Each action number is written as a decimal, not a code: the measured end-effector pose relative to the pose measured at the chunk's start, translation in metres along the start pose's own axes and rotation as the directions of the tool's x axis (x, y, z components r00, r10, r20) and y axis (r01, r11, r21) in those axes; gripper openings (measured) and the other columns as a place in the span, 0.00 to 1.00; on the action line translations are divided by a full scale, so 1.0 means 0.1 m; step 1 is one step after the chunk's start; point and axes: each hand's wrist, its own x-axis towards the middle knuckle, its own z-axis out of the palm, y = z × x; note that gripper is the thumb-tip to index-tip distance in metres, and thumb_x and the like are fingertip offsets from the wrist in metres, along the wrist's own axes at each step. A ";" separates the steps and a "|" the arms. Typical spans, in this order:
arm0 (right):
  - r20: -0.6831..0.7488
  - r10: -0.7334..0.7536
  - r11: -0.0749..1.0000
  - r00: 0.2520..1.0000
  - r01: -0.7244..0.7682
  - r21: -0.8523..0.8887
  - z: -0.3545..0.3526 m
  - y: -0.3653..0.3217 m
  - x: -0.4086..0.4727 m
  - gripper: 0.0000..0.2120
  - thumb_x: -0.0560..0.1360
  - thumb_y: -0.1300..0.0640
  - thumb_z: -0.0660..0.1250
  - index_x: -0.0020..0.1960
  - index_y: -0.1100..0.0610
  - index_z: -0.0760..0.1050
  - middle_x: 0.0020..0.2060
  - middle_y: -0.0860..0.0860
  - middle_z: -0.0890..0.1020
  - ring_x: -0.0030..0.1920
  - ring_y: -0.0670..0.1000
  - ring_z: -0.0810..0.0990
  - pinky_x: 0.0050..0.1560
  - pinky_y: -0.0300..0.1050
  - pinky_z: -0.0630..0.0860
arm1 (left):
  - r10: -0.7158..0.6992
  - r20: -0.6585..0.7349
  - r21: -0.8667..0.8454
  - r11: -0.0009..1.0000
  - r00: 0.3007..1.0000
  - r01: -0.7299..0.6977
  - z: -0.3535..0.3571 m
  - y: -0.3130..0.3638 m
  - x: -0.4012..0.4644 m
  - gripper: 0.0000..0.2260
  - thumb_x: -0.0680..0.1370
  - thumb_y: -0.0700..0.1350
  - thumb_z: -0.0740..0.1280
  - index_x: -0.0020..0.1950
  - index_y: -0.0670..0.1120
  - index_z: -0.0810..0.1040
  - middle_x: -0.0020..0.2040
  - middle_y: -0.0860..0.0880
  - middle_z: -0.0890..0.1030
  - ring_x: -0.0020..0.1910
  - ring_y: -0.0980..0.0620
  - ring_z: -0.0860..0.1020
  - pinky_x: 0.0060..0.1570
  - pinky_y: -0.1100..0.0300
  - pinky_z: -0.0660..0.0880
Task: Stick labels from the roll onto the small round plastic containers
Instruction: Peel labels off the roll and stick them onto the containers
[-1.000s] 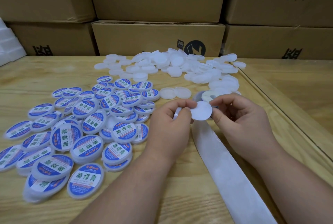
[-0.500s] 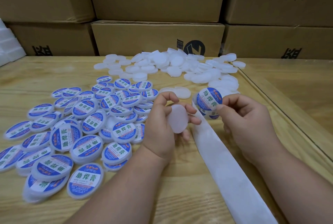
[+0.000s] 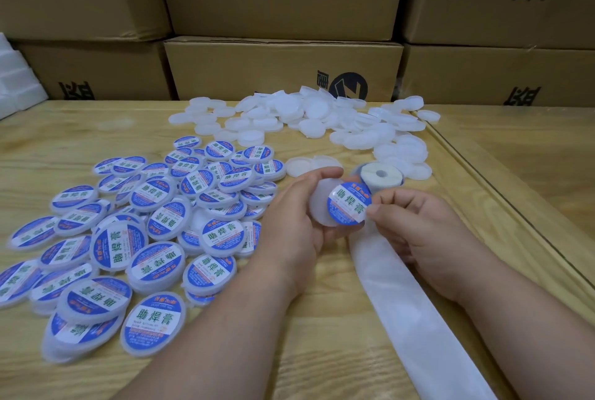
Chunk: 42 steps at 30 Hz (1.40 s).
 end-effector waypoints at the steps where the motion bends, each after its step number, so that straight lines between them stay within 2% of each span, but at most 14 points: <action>1: 0.000 0.007 1.000 1.000 -0.007 -0.015 0.01 -0.01 0.00 0.10 0.75 0.58 0.72 0.35 0.51 0.80 0.24 0.46 0.66 0.23 0.44 0.59 0.22 0.35 0.59 | -0.009 0.018 0.003 1.000 1.000 0.009 0.00 0.00 0.00 0.13 0.85 0.44 0.56 0.58 0.41 0.79 0.55 0.39 0.85 0.51 0.43 0.85 0.40 0.51 0.83; 5: 0.008 0.027 0.998 1.000 -0.026 -0.052 0.04 -0.02 0.00 0.14 0.78 0.60 0.69 0.35 0.51 0.82 0.23 0.45 0.66 0.23 0.44 0.60 0.23 0.34 0.60 | 0.003 0.090 0.027 1.000 0.996 -0.005 -0.02 -0.02 0.00 0.14 0.82 0.39 0.52 0.58 0.41 0.77 0.53 0.41 0.86 0.51 0.45 0.85 0.44 0.50 0.83; 8: 0.018 0.026 0.998 1.000 -0.025 -0.065 0.06 -0.03 0.00 0.14 0.78 0.60 0.69 0.35 0.51 0.82 0.23 0.45 0.67 0.23 0.44 0.61 0.24 0.34 0.61 | 0.016 0.119 0.026 0.999 0.993 -0.019 -0.02 -0.03 0.01 0.14 0.77 0.39 0.57 0.58 0.41 0.78 0.54 0.41 0.86 0.53 0.43 0.85 0.46 0.48 0.83; 11: 0.021 0.028 0.997 0.999 -0.026 -0.071 0.07 -0.03 0.00 0.14 0.78 0.59 0.69 0.35 0.50 0.83 0.23 0.44 0.67 0.23 0.44 0.61 0.25 0.34 0.61 | 0.014 0.134 0.028 0.999 0.991 -0.018 -0.02 -0.04 0.01 0.17 0.70 0.41 0.59 0.57 0.42 0.78 0.53 0.42 0.86 0.52 0.44 0.85 0.45 0.50 0.84; 17: 0.019 0.030 0.997 0.999 -0.029 -0.071 0.07 -0.04 -0.01 0.15 0.78 0.59 0.69 0.34 0.49 0.82 0.22 0.44 0.67 0.22 0.44 0.61 0.24 0.34 0.61 | 0.031 0.139 0.076 0.996 0.990 -0.041 -0.02 -0.06 0.01 0.14 0.75 0.38 0.57 0.55 0.43 0.79 0.52 0.43 0.87 0.52 0.47 0.85 0.45 0.52 0.83; 20: 0.010 0.037 0.997 0.999 -0.036 -0.069 0.06 -0.04 -0.01 0.15 0.78 0.59 0.69 0.34 0.50 0.82 0.23 0.44 0.67 0.23 0.44 0.60 0.24 0.34 0.60 | 0.027 0.139 0.088 0.995 0.990 -0.040 -0.02 -0.05 0.02 0.16 0.79 0.33 0.52 0.55 0.43 0.79 0.52 0.43 0.87 0.52 0.47 0.85 0.46 0.51 0.84; 26: 0.005 0.049 0.998 0.999 -0.048 -0.046 0.06 -0.03 -0.01 0.15 0.79 0.60 0.68 0.34 0.50 0.81 0.22 0.44 0.68 0.21 0.43 0.61 0.23 0.33 0.61 | 0.023 0.124 0.094 0.995 0.992 -0.034 -0.01 -0.05 0.01 0.14 0.74 0.37 0.58 0.53 0.43 0.80 0.53 0.43 0.86 0.52 0.46 0.85 0.45 0.52 0.84; 29: 0.005 0.050 0.998 0.999 -0.049 -0.048 0.06 -0.03 0.00 0.16 0.79 0.60 0.68 0.34 0.50 0.82 0.22 0.43 0.70 0.21 0.42 0.63 0.23 0.33 0.63 | 0.026 0.121 0.118 0.992 0.992 -0.040 -0.02 -0.06 0.00 0.17 0.78 0.32 0.54 0.53 0.44 0.80 0.53 0.43 0.87 0.53 0.46 0.85 0.45 0.52 0.83; 35: -0.044 0.073 0.997 0.996 -0.074 -0.004 0.03 0.01 0.02 0.09 0.79 0.60 0.68 0.42 0.54 0.84 0.23 0.45 0.71 0.21 0.43 0.65 0.22 0.33 0.65 | 0.044 0.087 0.113 0.992 0.995 -0.054 -0.02 -0.07 0.02 0.21 0.76 0.26 0.52 0.56 0.44 0.79 0.52 0.44 0.87 0.51 0.46 0.86 0.44 0.54 0.84; 39: -0.023 0.060 0.998 0.998 -0.060 0.019 0.02 0.02 0.03 0.09 0.75 0.62 0.68 0.47 0.54 0.87 0.24 0.47 0.64 0.23 0.45 0.60 0.23 0.34 0.60 | 0.133 0.041 0.134 0.981 0.990 -0.137 -0.02 -0.09 0.02 0.19 0.77 0.26 0.57 0.58 0.45 0.77 0.51 0.46 0.87 0.50 0.47 0.86 0.41 0.58 0.84; 41: -0.031 0.061 0.997 0.998 -0.059 0.043 0.01 0.02 0.03 0.12 0.71 0.61 0.65 0.48 0.55 0.86 0.23 0.46 0.63 0.22 0.45 0.58 0.22 0.34 0.59 | 0.169 0.018 0.149 0.974 0.985 -0.170 -0.04 -0.10 0.03 0.17 0.78 0.28 0.61 0.59 0.47 0.77 0.51 0.48 0.87 0.50 0.49 0.86 0.41 0.60 0.83; 42: -0.047 0.063 0.997 0.997 -0.060 0.058 0.00 0.03 0.04 0.13 0.72 0.63 0.64 0.49 0.56 0.86 0.23 0.46 0.63 0.23 0.45 0.58 0.22 0.34 0.58 | 0.175 0.003 0.140 0.975 0.985 -0.174 -0.04 -0.11 0.03 0.15 0.79 0.30 0.64 0.59 0.47 0.77 0.51 0.49 0.87 0.50 0.49 0.86 0.41 0.61 0.82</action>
